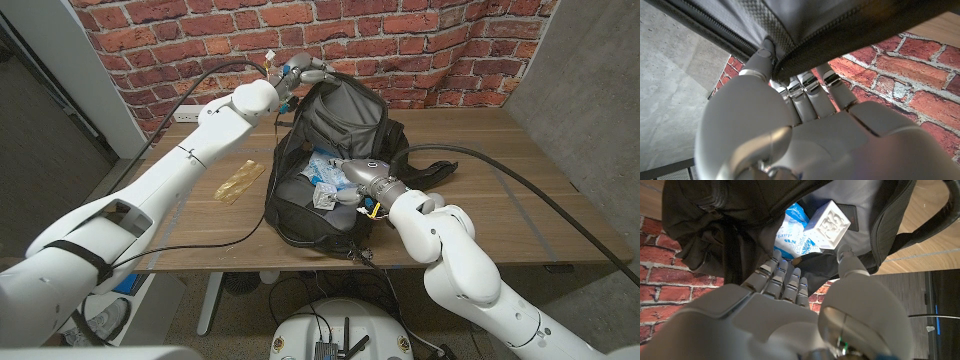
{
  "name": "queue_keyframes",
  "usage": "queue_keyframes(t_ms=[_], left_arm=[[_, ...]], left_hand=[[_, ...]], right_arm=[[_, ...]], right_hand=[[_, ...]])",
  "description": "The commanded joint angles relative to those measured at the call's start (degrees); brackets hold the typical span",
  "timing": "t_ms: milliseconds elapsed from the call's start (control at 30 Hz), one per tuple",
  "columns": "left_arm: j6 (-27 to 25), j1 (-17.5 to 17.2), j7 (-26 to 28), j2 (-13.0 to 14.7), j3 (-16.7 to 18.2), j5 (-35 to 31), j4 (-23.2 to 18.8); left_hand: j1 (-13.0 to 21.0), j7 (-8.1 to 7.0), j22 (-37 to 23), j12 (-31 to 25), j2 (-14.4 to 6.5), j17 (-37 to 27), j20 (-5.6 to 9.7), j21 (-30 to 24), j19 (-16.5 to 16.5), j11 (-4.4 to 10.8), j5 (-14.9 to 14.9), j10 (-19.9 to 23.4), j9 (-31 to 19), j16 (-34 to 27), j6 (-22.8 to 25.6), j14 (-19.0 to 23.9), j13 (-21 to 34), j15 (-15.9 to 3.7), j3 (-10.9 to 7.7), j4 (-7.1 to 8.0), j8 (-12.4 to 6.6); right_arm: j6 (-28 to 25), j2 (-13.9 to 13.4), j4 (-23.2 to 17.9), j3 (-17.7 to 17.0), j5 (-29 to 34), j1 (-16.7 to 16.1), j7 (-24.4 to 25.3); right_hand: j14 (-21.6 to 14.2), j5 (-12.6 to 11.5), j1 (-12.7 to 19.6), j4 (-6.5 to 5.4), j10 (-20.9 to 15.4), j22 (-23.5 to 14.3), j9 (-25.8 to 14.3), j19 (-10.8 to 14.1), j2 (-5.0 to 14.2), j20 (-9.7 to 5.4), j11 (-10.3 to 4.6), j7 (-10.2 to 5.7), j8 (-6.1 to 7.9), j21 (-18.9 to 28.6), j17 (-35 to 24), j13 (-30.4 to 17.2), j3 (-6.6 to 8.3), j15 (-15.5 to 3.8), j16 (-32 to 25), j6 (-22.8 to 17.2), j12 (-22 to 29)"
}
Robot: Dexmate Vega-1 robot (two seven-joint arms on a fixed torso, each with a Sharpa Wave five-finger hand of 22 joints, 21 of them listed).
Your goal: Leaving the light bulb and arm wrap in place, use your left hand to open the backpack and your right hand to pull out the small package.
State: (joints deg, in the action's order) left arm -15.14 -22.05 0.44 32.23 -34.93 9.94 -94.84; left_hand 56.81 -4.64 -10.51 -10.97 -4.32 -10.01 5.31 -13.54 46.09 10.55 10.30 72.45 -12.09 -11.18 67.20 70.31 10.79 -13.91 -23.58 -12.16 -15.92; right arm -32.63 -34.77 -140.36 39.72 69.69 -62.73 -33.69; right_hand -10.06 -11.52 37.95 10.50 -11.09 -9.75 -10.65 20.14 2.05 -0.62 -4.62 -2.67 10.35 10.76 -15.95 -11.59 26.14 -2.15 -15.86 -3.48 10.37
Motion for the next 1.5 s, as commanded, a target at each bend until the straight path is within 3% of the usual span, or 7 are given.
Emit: queue_keyframes(t_ms=[33, 167, 700, 1167, 1500], left_arm=[[-1.5, -0.4, 0.8, 0.1, 0.3, 0.4, -1.2], [-1.6, -0.5, 0.9, 0.1, 0.2, 0.6, -1.2], [-2.4, -1.1, 1.4, 0.6, 0.7, 1.6, -1.3], [-2.1, -0.7, 1.5, 0.2, 0.3, 1.7, -0.5], [-1.8, -0.6, 1.8, -0.1, 0.2, 1.7, -0.3]], left_hand=[[-0.1, 0.66, -0.1, -0.4, -0.5, -0.2, 6.44, 0.1, 0.8, 0.35, 0.3, 1.0, -0.2, 0.3, 0.4, 0.5, 0.2, 0.23, -2.60, 2.24, -0.13], [-0.1, 0.63, -0.1, -0.4, -0.5, -0.2, 6.44, 0.1, 0.8, 0.40, 0.3, 0.9, -0.2, 0.3, 0.4, 0.6, 0.2, 0.21, -2.62, 2.23, -0.13], [0.0, 0.62, -0.1, -0.4, -0.5, -0.2, 6.41, 0.1, 0.9, 0.29, 0.3, 0.9, -0.2, 0.3, 0.5, 0.5, 0.2, 0.22, -2.71, 2.21, -0.12], [-0.1, 0.64, -0.1, -0.4, -0.5, -0.2, 6.42, 0.2, 1.0, 0.29, 0.3, 0.9, -0.2, 0.3, 0.4, 0.6, 0.2, 0.22, -2.79, 2.24, -0.03], [-0.1, 0.61, -0.1, -0.4, -0.4, -0.2, 6.41, 0.2, 1.1, 0.50, 0.3, 1.0, -0.2, 0.3, 0.4, 0.6, 0.2, 0.22, -2.83, 2.24, -0.01]], right_arm=[[1.3, 0.7, 1.6, -0.4, -1.7, 6.2, -11.4], [0.9, 1.6, 3.0, 0.8, -0.9, 9.0, -15.7], [1.0, 2.7, 7.8, 2.9, -4.0, 15.4, -18.7], [-0.7, 3.2, 10.4, 5.4, -5.2, 19.8, -21.8], [-1.3, 3.4, 11.7, 7.3, -5.7, 22.9, -24.0]], right_hand=[[0.2, -0.5, 0.7, -0.37, 0.3, -0.1, -0.2, -0.4, -0.13, 0.00, 0.14, 0.13, -0.17, -0.2, 0.0, -0.1, -0.09, -3.79, 0.2, 0.5, 0.1], [0.4, -0.6, 0.9, -0.43, 0.6, -0.1, -0.2, -0.5, -0.15, -0.07, 0.20, 0.14, -0.32, -0.1, 0.1, -0.2, -0.16, -3.54, 0.3, 1.7, 0.2], [2.2, -0.5, 1.6, -0.78, 3.1, -0.2, -0.3, -1.6, -0.38, 0.41, 0.91, -0.10, -0.24, -0.1, 0.1, -0.3, -0.71, -2.40, 1.0, 5.5, 0.1], [2.8, -0.4, 1.3, -0.99, 3.9, -0.2, -0.4, -2.1, -0.83, 0.99, 1.30, 0.25, 0.31, -0.1, 0.1, -0.4, -1.25, -1.66, 1.2, 5.5, 0.3], [1.4, -0.2, 1.3, -0.98, 2.4, -0.2, -0.5, -1.6, -1.25, 1.13, 1.47, 0.96, 1.39, 0.3, 0.0, -0.6, -1.73, -2.00, 0.6, 3.4, 1.3]])
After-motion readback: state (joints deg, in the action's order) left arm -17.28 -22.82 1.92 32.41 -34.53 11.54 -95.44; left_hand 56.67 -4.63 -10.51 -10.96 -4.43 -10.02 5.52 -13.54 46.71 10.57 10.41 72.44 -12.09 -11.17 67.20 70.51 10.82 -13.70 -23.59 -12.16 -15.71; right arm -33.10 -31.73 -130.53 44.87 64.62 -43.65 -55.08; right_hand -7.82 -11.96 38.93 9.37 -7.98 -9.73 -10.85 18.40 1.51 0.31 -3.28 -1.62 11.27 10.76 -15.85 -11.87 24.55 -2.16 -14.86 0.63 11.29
